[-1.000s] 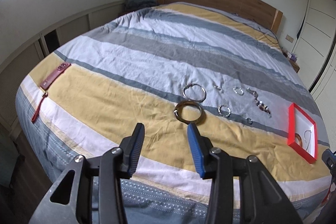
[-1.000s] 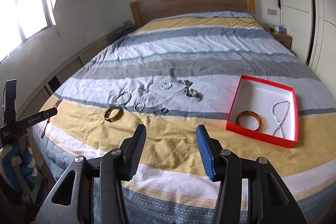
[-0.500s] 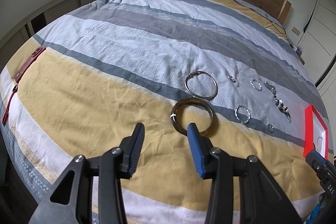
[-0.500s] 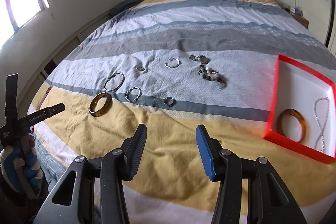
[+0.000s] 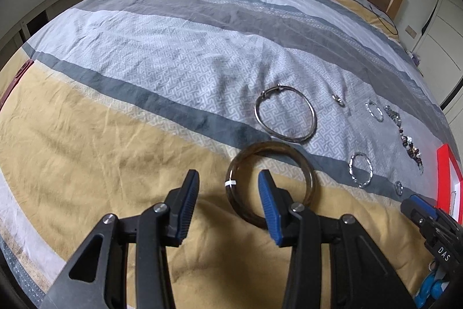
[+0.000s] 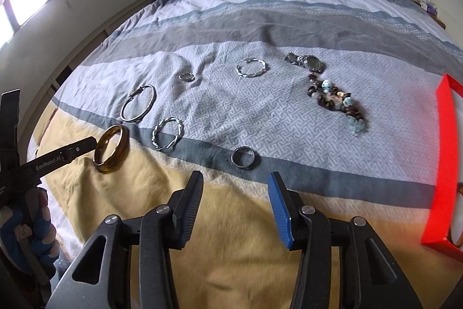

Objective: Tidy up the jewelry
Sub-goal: 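Grasp the brown bangle with the left tool while the right tool grasps a silver ring, then carry the brown bangle and silver ring into the red box and release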

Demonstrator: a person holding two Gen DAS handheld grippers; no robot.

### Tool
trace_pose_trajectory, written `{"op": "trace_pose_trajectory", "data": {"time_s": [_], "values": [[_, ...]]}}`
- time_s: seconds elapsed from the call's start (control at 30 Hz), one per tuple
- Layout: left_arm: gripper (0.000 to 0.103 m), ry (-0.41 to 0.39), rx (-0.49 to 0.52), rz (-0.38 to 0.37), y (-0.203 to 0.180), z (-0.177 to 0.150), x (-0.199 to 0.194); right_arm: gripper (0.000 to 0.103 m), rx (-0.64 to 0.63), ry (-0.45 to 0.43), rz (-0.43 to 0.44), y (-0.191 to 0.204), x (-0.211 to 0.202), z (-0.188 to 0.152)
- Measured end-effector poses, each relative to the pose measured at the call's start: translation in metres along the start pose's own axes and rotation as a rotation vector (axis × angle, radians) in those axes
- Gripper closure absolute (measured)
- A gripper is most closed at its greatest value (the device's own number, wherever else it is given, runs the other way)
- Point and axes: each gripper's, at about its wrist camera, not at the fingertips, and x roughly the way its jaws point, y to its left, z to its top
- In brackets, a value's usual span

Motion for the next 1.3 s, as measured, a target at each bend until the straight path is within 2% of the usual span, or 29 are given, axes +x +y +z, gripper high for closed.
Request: {"op": "trace_pose_trajectory", "data": {"time_s": [0.43, 0.57, 0.6, 0.67, 0.7, 0.77, 0.83, 1.0, 1.3], "values": [[0.062, 0.039, 0.002, -0.007, 0.004, -0.006, 0.032, 0.070, 0.018, 0.008, -0.002, -0.009, 0.037, 0.011], [0.063, 0.023, 0.009, 0.004, 0.002, -0.008, 0.031, 0.082, 0.018, 0.005, 0.002, -0.011, 0.041, 0.008], [0.063, 0.019, 0.013, 0.008, 0.002, -0.008, 0.030, 0.082, 0.020, 0.006, 0.006, -0.012, 0.041, 0.008], [0.069, 0.017, 0.016, 0.011, 0.000, -0.008, 0.028, 0.082, 0.015, 0.008, 0.008, -0.012, 0.040, 0.009], [0.077, 0.017, 0.015, 0.012, -0.001, -0.008, 0.027, 0.082, 0.007, 0.008, 0.006, -0.011, 0.039, 0.009], [0.088, 0.025, 0.012, -0.002, -0.001, -0.008, 0.024, 0.083, -0.001, 0.006, 0.004, -0.010, 0.033, 0.009], [0.093, 0.030, 0.012, -0.004, -0.002, -0.009, 0.019, 0.083, -0.003, 0.001, 0.006, -0.008, 0.025, 0.008], [0.094, 0.026, 0.016, 0.005, -0.004, -0.012, 0.000, 0.083, -0.010, -0.030, 0.003, -0.003, -0.003, 0.005], [0.094, -0.062, 0.066, 0.010, -0.015, -0.017, -0.066, 0.083, -0.018, -0.122, -0.003, 0.008, -0.080, -0.004]]}}
